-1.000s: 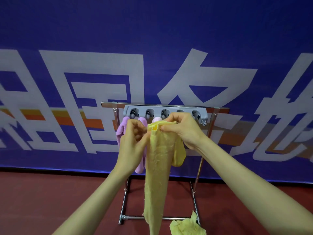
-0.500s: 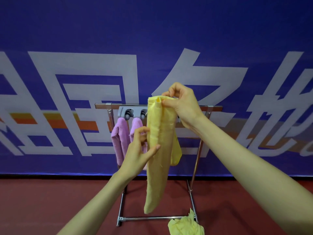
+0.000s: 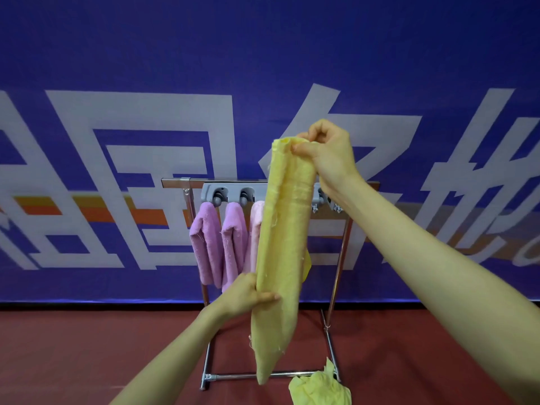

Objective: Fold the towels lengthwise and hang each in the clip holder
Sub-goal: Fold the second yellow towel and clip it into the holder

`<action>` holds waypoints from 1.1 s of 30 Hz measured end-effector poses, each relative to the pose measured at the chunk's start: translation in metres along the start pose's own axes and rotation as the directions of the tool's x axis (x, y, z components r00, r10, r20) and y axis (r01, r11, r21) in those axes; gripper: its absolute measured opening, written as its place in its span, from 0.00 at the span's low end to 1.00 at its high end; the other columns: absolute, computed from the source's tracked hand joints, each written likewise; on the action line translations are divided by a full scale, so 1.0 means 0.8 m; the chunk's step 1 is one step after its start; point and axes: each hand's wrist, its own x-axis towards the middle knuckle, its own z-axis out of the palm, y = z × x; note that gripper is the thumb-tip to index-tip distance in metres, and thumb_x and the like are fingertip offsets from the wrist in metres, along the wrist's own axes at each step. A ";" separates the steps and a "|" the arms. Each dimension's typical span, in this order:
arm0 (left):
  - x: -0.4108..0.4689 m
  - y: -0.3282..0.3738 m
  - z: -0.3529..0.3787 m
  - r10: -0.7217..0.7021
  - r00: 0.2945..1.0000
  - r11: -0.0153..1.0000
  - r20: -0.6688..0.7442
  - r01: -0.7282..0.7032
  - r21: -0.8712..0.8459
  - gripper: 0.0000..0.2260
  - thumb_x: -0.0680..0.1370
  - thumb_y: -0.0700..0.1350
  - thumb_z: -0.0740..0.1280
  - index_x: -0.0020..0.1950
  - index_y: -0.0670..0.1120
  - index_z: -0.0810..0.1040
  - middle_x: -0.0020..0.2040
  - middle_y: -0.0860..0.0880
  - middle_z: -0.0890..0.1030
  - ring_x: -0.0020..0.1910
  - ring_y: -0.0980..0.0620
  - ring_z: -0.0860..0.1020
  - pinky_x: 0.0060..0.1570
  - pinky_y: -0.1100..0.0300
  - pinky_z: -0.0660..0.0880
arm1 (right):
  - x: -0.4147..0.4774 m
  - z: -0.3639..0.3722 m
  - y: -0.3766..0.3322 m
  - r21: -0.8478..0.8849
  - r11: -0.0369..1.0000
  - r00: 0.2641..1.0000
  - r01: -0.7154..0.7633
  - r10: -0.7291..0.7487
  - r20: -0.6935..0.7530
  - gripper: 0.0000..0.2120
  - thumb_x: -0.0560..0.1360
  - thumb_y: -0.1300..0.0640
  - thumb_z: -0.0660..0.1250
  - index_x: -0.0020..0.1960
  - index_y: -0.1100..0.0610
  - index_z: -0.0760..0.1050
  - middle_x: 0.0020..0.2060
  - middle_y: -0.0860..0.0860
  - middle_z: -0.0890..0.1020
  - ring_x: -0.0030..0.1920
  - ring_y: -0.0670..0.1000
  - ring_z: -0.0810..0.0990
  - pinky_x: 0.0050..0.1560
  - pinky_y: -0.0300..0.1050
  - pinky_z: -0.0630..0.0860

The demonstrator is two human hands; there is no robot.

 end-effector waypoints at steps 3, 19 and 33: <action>-0.009 -0.023 0.005 -0.038 0.999 0.995 0.007 0.038 -0.090 0.12 0.71 0.49 0.74 0.46 0.41 0.84 0.45 0.48 0.86 0.48 0.54 0.83 0.49 0.57 0.79 | 0.008 -0.015 -0.005 0.025 1.000 0.996 0.006 -0.003 -0.089 0.16 0.66 0.74 0.69 0.33 0.56 0.67 0.38 0.59 0.77 0.41 0.55 0.76 0.43 0.50 0.76; -0.035 0.053 -0.032 0.064 0.985 0.914 -0.160 -0.123 -0.387 0.12 0.77 0.46 0.68 0.51 0.38 0.81 0.38 0.47 0.84 0.39 0.54 0.81 0.39 0.63 0.76 | 0.018 -0.068 0.038 -0.132 0.990 0.934 -0.045 -0.005 -0.358 0.14 0.68 0.70 0.66 0.39 0.51 0.70 0.38 0.49 0.76 0.40 0.49 0.74 0.41 0.43 0.73; -0.054 0.170 -0.065 0.148 0.968 0.982 0.205 -0.168 0.088 0.13 0.78 0.47 0.67 0.47 0.36 0.81 0.34 0.48 0.74 0.32 0.58 0.71 0.30 0.71 0.66 | -0.100 -0.029 0.111 -0.058 0.807 0.557 -0.588 0.456 0.694 0.18 0.65 0.64 0.58 0.54 0.58 0.74 0.42 0.52 0.81 0.39 0.46 0.79 0.37 0.36 0.75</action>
